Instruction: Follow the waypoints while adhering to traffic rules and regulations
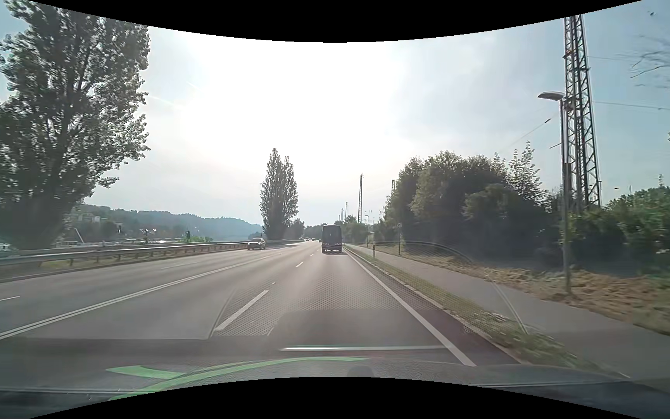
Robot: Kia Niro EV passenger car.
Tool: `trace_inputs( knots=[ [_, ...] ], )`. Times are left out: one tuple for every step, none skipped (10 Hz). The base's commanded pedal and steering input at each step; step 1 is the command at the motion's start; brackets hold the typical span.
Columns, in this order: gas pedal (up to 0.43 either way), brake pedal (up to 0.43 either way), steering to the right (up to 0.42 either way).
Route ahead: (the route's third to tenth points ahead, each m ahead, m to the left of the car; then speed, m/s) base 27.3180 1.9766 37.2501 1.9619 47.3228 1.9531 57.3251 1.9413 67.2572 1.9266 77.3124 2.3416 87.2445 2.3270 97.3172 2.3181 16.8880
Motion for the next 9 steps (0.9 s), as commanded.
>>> trace_inputs(
  knots=[
    [0.130,0.000,0.000],
    [0.130,0.000,0.000],
    [0.130,0.000,0.000],
    [0.130,0.000,0.000],
    [0.130,0.000,0.000],
    [0.130,0.000,0.000],
    [0.130,0.000,0.000],
    [0.130,0.000,0.000],
    [0.130,0.000,0.000]
  ],
)
